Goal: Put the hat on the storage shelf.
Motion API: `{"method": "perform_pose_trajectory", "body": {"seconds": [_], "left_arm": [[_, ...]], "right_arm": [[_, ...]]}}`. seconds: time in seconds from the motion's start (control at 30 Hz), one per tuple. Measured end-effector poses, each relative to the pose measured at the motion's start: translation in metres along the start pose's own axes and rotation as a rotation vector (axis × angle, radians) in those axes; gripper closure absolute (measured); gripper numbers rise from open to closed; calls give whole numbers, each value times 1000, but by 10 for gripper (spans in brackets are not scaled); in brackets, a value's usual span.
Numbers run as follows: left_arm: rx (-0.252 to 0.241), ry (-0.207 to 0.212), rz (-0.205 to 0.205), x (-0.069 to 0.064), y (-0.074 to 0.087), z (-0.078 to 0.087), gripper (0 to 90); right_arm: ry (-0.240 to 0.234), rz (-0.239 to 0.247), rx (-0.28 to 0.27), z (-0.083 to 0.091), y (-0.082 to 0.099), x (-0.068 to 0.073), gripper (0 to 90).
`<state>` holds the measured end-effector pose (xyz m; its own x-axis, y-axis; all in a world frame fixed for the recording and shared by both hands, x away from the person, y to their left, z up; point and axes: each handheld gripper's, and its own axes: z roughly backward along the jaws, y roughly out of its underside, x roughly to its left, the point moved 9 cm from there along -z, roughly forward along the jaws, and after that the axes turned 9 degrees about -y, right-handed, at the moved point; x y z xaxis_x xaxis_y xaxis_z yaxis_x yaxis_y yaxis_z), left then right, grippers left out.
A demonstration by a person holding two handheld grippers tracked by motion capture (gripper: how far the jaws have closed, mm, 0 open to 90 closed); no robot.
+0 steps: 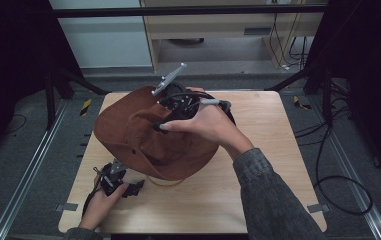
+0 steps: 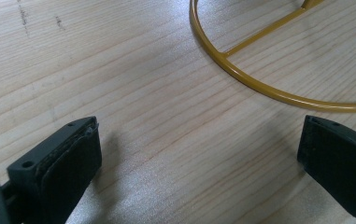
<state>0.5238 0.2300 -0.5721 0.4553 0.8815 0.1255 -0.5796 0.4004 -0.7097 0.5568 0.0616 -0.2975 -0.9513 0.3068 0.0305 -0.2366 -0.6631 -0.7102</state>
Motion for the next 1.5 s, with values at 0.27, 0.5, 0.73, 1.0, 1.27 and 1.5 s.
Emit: {"method": "perform_pose_trajectory", "body": {"seconds": [0.27, 0.5, 0.73, 1.0, 1.27, 1.5], "left_arm": [[0, 0, 0, 0, 0, 0, 0], [-1, 0, 1, 0, 0, 0, 0], [0, 0, 0, 0, 0, 0, 0], [-1, 0, 0, 0, 0, 0, 0], [-1, 0, 0, 0, 0, 0, 0], [-5, -1, 1, 0, 0, 0, 0]], "right_arm": [[9, -26, -8, 8, 4, -5, 155], [18, -52, -16, 16, 10, -9, 108], [24, -62, -29, 24, 17, -14, 79], [50, -76, -58, 40, 27, -22, 74], [130, -125, -138, 73, 48, -38, 77], [256, -182, -212, 108, 83, -51, 86]]}}
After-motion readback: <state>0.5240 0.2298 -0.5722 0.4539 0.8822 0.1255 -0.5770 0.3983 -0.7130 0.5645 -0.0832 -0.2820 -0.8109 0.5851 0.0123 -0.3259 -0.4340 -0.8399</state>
